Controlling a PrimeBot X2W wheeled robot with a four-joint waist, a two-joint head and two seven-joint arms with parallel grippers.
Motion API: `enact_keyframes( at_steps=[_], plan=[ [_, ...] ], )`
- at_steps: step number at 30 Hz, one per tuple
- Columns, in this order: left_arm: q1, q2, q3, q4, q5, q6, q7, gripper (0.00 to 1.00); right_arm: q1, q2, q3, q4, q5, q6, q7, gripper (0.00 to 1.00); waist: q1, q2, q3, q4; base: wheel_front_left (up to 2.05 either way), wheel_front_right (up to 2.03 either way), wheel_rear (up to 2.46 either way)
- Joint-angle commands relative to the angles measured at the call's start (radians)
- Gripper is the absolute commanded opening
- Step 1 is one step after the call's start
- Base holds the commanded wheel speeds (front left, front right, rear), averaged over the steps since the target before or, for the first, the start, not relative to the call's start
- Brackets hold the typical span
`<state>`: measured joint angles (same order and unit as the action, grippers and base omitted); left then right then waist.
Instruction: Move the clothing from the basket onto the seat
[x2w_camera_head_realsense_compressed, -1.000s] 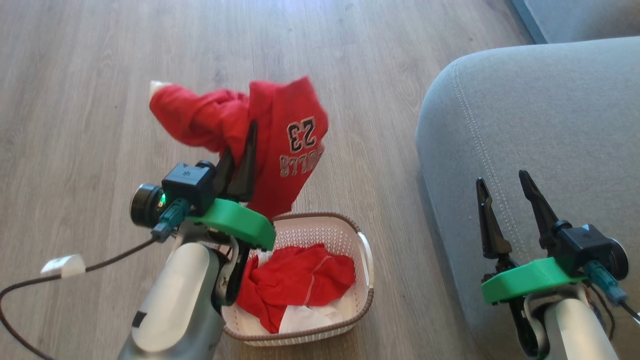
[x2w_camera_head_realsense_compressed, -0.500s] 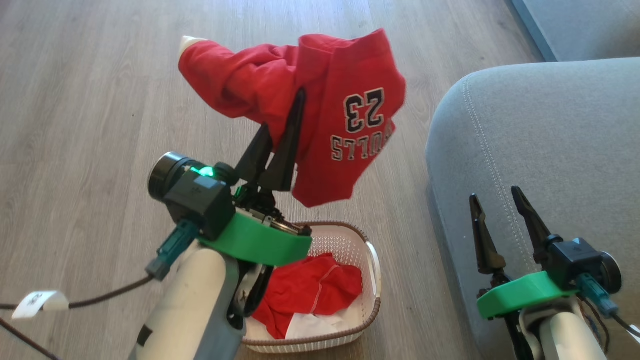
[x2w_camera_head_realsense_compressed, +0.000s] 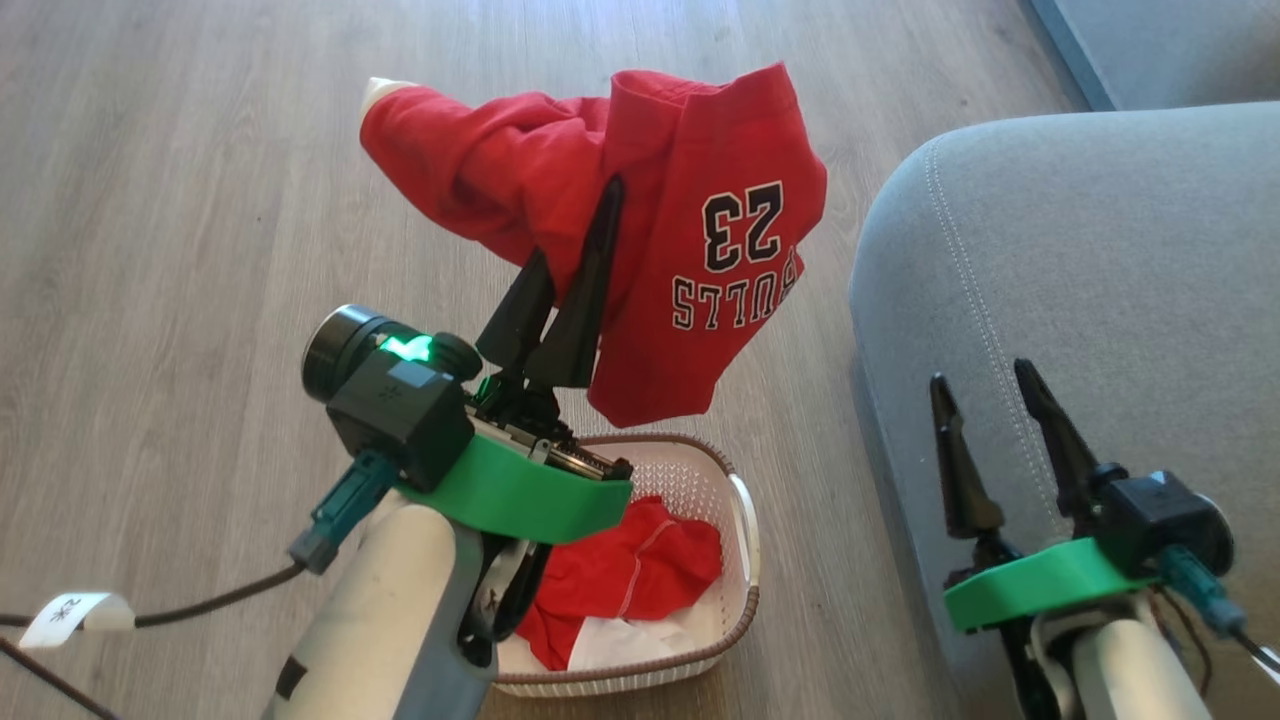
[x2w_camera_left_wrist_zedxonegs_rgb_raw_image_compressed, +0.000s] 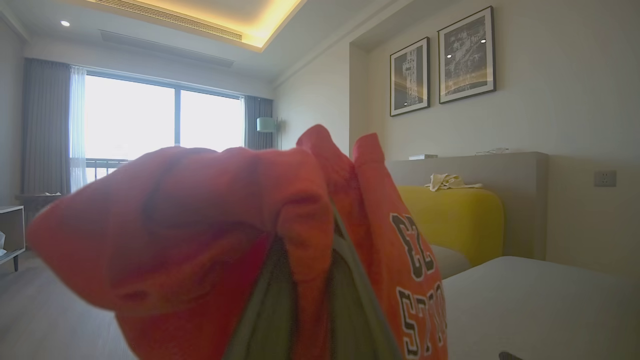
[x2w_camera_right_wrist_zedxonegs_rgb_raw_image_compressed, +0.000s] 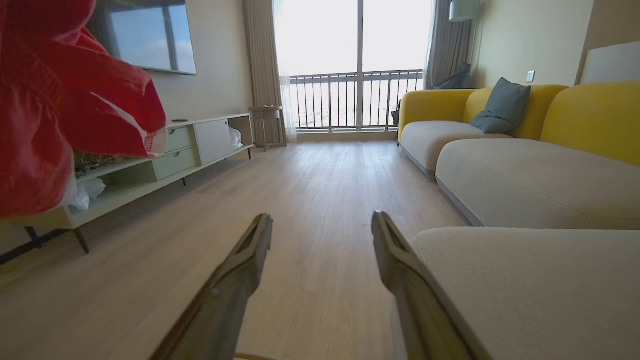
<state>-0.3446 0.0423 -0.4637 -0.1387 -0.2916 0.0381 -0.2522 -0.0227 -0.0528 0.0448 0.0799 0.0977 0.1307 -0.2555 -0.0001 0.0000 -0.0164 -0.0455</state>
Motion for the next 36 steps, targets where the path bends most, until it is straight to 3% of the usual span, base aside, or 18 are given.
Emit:
enact_keyframes(
  at_steps=[1,21,30,36],
  plan=[
    [-0.027,0.008,0.031,-0.025,0.001,-0.001,-0.010,0.00,-0.026,-0.001,0.045,-0.052,0.047,0.000,-0.006,1.00,0.0001,0.0000,0.005,-0.001,0.00,0.00,0.00],
    [-0.030,0.008,0.041,0.001,0.001,-0.002,-0.010,0.00,0.025,-0.252,0.302,-0.216,0.149,0.000,-0.006,1.00,0.0001,0.0000,0.023,-0.012,0.00,0.00,0.00],
    [-0.025,0.008,0.049,0.002,-0.012,0.002,-0.010,0.00,0.023,-0.313,0.387,-0.273,0.263,0.000,-0.006,1.00,0.0001,0.0000,0.024,-0.015,0.00,0.00,0.00],
    [-0.028,0.008,0.045,0.002,-0.013,0.001,-0.010,0.00,-0.001,-0.312,0.403,-0.306,0.346,0.000,-0.006,1.00,0.0001,0.0000,0.028,-0.017,0.00,0.00,0.00]
  ],
)
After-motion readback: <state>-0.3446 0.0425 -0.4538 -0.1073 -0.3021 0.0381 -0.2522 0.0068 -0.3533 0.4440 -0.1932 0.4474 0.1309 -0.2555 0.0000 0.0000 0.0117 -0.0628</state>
